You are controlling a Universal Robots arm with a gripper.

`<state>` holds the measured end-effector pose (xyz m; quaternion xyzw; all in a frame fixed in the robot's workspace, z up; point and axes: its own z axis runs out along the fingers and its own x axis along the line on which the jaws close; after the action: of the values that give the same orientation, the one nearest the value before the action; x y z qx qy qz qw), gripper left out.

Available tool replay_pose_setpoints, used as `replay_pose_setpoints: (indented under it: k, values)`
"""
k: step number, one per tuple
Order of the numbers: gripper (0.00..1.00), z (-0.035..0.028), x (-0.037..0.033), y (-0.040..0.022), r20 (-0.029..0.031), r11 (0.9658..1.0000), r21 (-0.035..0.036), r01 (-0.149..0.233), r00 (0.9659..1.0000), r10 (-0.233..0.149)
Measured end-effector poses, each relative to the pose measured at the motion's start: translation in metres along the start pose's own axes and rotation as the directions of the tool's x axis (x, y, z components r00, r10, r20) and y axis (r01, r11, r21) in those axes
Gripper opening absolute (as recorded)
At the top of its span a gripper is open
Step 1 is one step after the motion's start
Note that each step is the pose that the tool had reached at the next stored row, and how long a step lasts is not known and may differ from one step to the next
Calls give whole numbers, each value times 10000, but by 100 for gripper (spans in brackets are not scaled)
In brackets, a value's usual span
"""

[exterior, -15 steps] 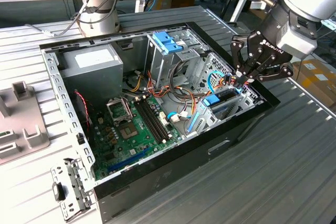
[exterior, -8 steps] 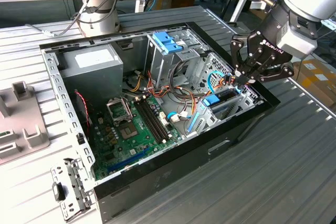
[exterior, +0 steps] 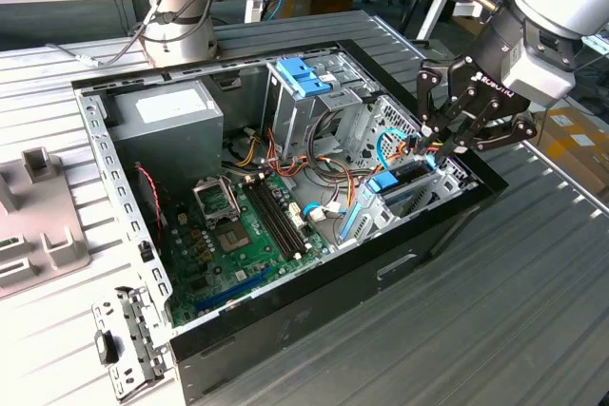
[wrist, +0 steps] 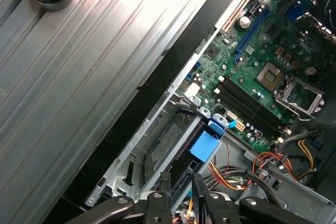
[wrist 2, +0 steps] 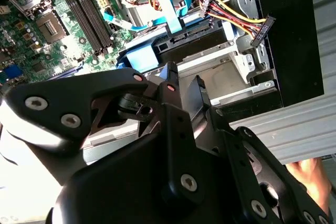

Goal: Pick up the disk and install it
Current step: 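Insert the first disk wire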

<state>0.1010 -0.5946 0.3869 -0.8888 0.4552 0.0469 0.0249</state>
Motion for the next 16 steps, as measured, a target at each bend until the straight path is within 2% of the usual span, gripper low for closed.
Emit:
replay_pose_setpoints:
  k: [16]
  values:
    - [30, 51, 242, -329, 3, 10000, -8, 31, 10000, -31]
